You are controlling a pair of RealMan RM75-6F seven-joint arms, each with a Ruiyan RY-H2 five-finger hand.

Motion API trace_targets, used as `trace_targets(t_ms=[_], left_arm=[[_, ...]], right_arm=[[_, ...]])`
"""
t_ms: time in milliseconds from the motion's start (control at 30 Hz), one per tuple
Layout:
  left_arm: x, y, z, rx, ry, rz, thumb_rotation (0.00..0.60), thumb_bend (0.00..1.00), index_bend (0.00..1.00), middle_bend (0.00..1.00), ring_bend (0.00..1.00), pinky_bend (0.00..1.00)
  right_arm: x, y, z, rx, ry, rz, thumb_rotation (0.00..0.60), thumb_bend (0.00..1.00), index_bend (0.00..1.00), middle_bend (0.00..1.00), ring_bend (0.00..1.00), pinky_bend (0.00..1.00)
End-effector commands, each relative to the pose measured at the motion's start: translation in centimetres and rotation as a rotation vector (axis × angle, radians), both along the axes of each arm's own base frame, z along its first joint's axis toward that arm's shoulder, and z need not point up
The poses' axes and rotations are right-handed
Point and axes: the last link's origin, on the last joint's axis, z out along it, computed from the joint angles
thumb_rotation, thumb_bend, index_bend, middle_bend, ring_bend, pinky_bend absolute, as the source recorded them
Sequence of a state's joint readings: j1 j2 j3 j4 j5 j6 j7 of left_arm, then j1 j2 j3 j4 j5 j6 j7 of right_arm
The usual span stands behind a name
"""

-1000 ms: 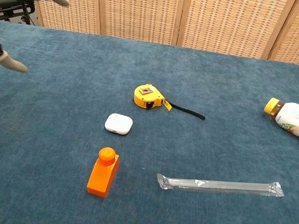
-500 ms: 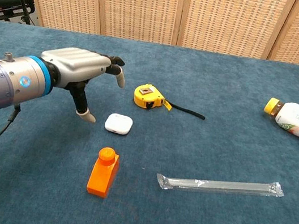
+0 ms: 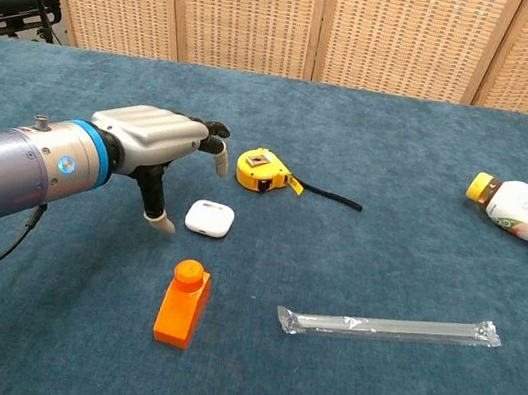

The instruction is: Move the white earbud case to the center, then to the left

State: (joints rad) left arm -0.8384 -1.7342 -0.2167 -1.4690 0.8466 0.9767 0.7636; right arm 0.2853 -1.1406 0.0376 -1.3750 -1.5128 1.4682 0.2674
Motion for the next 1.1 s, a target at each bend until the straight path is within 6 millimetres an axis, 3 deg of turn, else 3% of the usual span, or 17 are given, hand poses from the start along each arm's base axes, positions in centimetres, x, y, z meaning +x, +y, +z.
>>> trace_targets(t_ms=[33,267,433,733,900,1100], left_arm=[[0.3,0.3,-0.7,-0.013,0.005,0.007,0.600,0.03,0.31,0.00,0.00,0.00],[0.4,0.3,-1.3,-0.023,0.016,0.015,0.600,0.08,0.37,0.00,0.00,0.00],[0.6,0.4,-1.6,-0.027,0.009,0.023,0.600,0.22,0.55,0.00,0.00,0.00],[0.2,0.7,-0.7,-0.002,0.030,0.033,0.600,0.31,0.59,0.00,0.00,0.00],[-0.7,1.3,1.2,0.047,0.044,0.024,0.600,0.31,0.59,0.00,0.00,0.00],[-5.1,2.8,6.5,0.147,0.079,0.093,0.600,0.31,0.59,0.00,0.00,0.00]], right_arm=[[0.0,0.0,0.0,-0.002,-0.001,0.001,0.600,0.00,0.00,0.00,0.00,0.00],[0.0,-0.1,0.2,-0.003,-0.009,-0.001,0.600,0.00,0.00,0.00,0.00,0.00],[-0.1,-0.1,0.3,-0.007,-0.019,-0.002,0.600,0.00,0.00,0.00,0.00,0.00],[0.0,0.0,0.3,-0.003,-0.018,0.002,0.600,0.00,0.00,0.00,0.00,0.00],[0.0,0.0,0.3,-0.004,-0.017,0.003,0.600,0.00,0.00,0.00,0.00,0.00],[0.1,0.1,0.2,-0.003,-0.021,0.007,0.600,0.00,0.00,0.00,0.00,0.00]])
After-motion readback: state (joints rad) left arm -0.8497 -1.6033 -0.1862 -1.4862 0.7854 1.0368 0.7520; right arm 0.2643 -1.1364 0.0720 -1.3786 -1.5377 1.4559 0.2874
